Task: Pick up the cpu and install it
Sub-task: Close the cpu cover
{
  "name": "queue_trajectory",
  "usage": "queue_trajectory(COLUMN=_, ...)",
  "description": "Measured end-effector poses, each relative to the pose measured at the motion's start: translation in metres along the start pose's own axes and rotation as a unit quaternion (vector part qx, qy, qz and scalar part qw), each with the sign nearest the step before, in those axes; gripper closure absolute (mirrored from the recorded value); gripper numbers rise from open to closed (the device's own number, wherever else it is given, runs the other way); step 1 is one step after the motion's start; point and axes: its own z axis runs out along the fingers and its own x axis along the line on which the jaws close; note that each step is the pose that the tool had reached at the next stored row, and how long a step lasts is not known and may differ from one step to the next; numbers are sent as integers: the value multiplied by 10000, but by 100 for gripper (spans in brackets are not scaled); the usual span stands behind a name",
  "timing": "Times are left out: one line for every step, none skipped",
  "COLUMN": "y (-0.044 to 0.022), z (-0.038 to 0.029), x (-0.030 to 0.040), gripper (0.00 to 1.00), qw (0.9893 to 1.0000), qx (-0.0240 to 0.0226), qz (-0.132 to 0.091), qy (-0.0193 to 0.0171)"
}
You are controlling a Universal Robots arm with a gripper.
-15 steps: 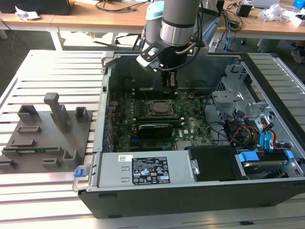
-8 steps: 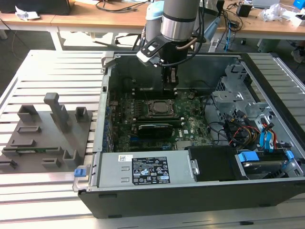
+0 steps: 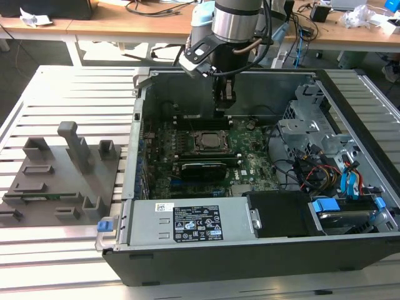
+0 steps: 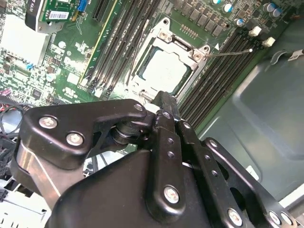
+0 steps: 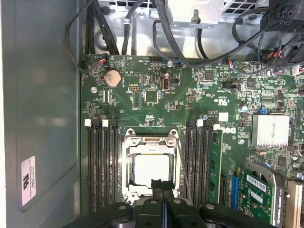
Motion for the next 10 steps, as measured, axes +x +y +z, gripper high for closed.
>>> queue_trajectory(y=0, z=0, x=0, gripper=89, qw=10000, qx=0, qz=0, qy=0)
queue_trajectory(y=0, z=0, x=0, gripper=89, qw=10000, qx=0, qz=0, qy=0)
queue_trajectory(y=0, z=-2, x=0, gripper=89, qw=10000, qx=1, qz=0, qy=-1)
queue_trajectory(y=0, z=-2, x=0, gripper=89, qw=10000, qx=0, qz=0, qy=0)
queue_trajectory(y=0, z=-3, x=0, gripper=89, qw=10000, qx=1, qz=0, qy=-1)
queue_trajectory(y=0, z=-3, x=0, gripper=89, qw=10000, qx=0, qz=0, qy=0)
queue_trajectory(y=0, z=-3, x=0, gripper=89, qw=10000, qx=0, qz=0, qy=-1)
queue_trajectory(y=0, z=-4, x=0, gripper=89, qw=10000, qx=0, qz=0, qy=-1)
queue_trajectory(y=0, z=-4, x=0, gripper=89, qw=10000, qx=0, qz=0, qy=-1)
queue_trajectory(y=0, z=-4, x=0, gripper=89, qw=10000, qx=0, qz=0, qy=0)
